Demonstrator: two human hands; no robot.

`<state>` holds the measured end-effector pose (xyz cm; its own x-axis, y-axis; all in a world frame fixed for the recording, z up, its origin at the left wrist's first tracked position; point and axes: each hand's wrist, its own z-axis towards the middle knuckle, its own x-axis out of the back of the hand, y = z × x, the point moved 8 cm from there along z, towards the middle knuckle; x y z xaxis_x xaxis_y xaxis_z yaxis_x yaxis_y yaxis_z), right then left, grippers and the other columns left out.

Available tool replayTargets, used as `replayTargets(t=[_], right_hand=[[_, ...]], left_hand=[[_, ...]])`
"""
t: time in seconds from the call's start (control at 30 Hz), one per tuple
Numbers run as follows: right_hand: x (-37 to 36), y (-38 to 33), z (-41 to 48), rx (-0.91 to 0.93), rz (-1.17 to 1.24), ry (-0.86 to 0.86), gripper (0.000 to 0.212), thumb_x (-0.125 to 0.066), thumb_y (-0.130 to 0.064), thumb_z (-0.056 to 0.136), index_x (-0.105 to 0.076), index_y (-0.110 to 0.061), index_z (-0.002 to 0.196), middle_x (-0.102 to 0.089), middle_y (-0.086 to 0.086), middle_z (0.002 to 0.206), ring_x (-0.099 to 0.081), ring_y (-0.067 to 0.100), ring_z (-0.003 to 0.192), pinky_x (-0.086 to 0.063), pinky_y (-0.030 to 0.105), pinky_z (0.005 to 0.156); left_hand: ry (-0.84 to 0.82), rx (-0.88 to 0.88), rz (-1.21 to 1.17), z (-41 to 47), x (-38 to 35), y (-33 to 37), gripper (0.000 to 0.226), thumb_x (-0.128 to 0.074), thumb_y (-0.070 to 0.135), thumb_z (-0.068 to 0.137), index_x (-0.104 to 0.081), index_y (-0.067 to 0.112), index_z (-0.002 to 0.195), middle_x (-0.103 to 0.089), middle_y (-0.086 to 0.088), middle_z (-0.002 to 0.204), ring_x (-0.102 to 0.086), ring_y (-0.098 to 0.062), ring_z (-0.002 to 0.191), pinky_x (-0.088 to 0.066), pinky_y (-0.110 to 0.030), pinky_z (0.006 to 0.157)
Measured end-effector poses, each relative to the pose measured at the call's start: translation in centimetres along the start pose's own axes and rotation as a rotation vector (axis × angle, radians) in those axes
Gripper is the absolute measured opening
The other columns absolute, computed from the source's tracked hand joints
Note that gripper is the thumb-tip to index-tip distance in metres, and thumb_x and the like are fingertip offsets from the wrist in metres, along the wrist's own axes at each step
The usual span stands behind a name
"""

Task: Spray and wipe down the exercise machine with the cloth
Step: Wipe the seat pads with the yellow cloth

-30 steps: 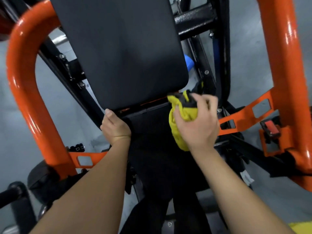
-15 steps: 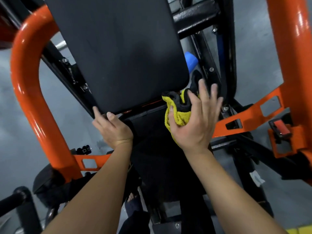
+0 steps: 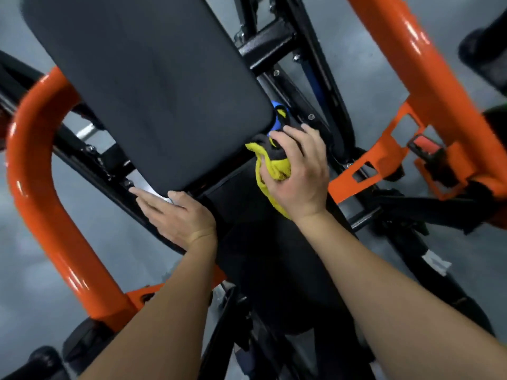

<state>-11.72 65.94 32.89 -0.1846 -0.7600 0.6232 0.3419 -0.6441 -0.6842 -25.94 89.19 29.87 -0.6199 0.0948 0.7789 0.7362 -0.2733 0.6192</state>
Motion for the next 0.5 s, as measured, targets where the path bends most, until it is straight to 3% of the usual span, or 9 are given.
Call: replayTargets(t=[0.1,0.27,0.4,0.5], right_hand=[[0.4,-0.1,-0.7,-0.025,-0.014,-0.001,0.036,-0.073,-0.034,0.084,-0.073,-0.017,0.116,-0.066,0.002,0.119,-0.056,0.031,0.123,-0.044,0.032,0.104],[2.5,2.2,-6.2,-0.101,-0.059,-0.064,0.041,-0.068,-0.039,0.082,-0.070,-0.019,0.119,-0.063,0.002,0.122,-0.052,0.031,0.127,-0.044,0.037,0.106],[4.2,4.6,-10.8,-0.227,-0.077,-0.138,0.042,-0.071,-0.034,0.082,-0.069,-0.021,0.122,-0.060,0.001,0.127,-0.048,0.031,0.133,-0.042,0.044,0.109],[4.4,5.2,-11.6,-0.288,-0.112,-0.105,0.040,-0.076,-0.030,0.081,-0.070,-0.022,0.120,-0.061,-0.001,0.127,-0.047,0.027,0.134,-0.039,0.037,0.110]], left_hand=[[0.022,-0.071,0.134,0.1,1.3,1.2,0.076,-0.033,0.035,0.095,-0.015,0.004,0.162,-0.023,-0.021,0.165,-0.027,-0.040,0.150,-0.017,-0.056,0.123],[-0.265,-0.923,0.360,-2.0,0.7,7.4,0.083,-0.052,0.032,0.087,-0.020,0.018,0.162,-0.017,-0.017,0.167,-0.014,-0.038,0.155,-0.003,-0.056,0.124],[-0.360,-1.149,0.436,-2.3,-1.0,11.0,0.079,-0.050,0.041,0.094,-0.019,0.019,0.163,-0.007,-0.019,0.169,-0.004,-0.037,0.157,-0.003,-0.061,0.125],[-0.346,-1.248,0.535,-1.2,-4.1,12.8,0.080,-0.037,0.052,0.101,-0.009,0.014,0.165,0.003,-0.020,0.171,0.004,-0.035,0.158,0.001,-0.062,0.125]])
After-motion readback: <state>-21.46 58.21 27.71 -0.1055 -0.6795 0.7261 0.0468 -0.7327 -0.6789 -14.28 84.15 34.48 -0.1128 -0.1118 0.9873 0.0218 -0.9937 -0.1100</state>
